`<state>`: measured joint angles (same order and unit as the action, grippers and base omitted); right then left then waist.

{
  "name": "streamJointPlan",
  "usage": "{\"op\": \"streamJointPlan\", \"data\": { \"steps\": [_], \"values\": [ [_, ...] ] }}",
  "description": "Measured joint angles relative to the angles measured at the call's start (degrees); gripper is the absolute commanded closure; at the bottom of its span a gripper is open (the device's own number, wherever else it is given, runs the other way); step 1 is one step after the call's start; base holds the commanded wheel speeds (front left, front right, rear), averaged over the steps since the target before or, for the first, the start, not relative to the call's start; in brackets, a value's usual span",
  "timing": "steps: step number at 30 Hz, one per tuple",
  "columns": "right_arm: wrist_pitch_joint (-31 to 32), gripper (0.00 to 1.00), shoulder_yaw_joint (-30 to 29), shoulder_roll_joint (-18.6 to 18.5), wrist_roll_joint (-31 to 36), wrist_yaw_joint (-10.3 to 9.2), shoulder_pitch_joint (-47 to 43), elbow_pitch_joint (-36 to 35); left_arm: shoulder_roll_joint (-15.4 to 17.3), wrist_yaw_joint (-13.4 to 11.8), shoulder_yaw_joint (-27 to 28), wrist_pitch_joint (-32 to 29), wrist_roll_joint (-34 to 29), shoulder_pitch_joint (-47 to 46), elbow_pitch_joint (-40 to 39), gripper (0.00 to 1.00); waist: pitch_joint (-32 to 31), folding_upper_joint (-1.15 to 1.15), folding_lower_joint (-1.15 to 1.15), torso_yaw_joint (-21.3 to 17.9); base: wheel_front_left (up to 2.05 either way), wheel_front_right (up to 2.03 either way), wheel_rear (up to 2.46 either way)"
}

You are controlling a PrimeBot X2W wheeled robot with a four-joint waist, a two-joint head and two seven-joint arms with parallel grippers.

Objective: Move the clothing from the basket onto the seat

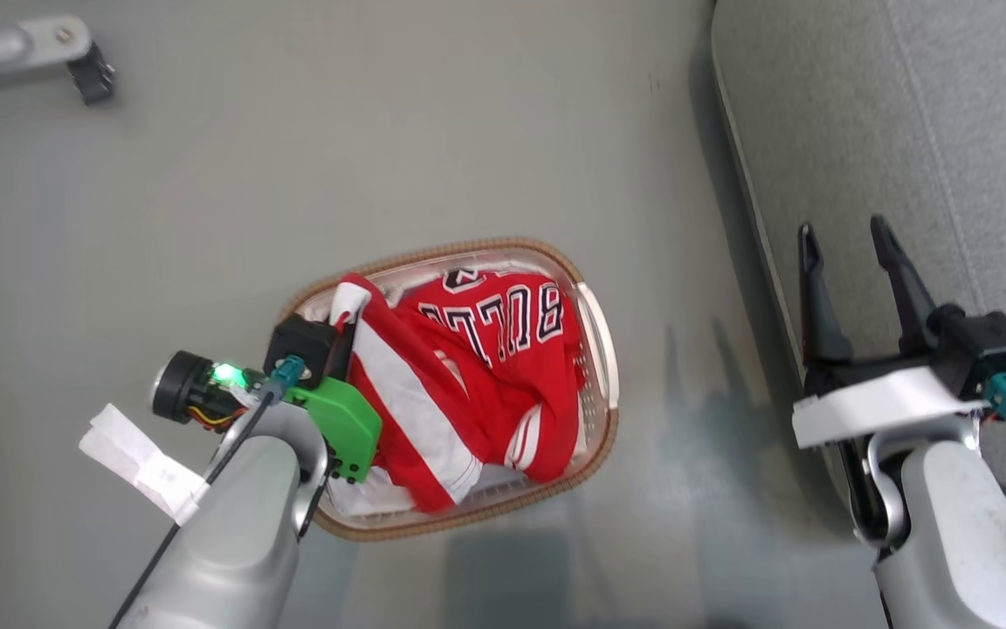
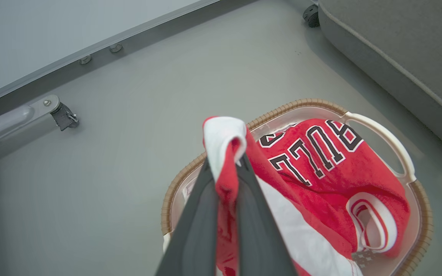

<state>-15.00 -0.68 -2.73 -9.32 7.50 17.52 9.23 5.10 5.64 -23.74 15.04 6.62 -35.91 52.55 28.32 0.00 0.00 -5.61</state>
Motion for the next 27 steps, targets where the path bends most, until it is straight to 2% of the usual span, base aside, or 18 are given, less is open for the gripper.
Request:
{"op": "streamJointPlan", "data": {
  "steps": [6,14,21,27],
  "values": [
    [0.0,0.0,-1.04,-0.02,1.1,0.0,-4.74,1.91,0.1,1.38,-3.26,0.08,0.49,2.77,-6.65,1.0,-7.41,0.0,0.0,1.43,0.0,0.0,0.0],
    [0.0,0.0,-0.85,0.0,1.87,0.0,-10.51,3.68,1.12,1.74,-9.96,-2.04,4.15,2.51,-14.96,1.0,-18.51,0.0,0.0,2.88,0.0,0.0,0.0],
    [0.0,0.0,-0.08,-0.01,1.87,0.0,-11.95,4.06,3.7,1.76,-15.04,-7.0,11.04,-3.94,-23.32,1.0,-26.32,0.0,0.0,3.63,0.0,0.0,0.0],
    [0.0,0.0,0.98,-0.01,1.86,0.0,-11.85,4.37,6.01,1.76,-17.94,-9.48,13.49,-10.42,-26.68,1.0,-29.75,0.0,0.0,3.65,0.0,0.0,0.0]
  ]
}}
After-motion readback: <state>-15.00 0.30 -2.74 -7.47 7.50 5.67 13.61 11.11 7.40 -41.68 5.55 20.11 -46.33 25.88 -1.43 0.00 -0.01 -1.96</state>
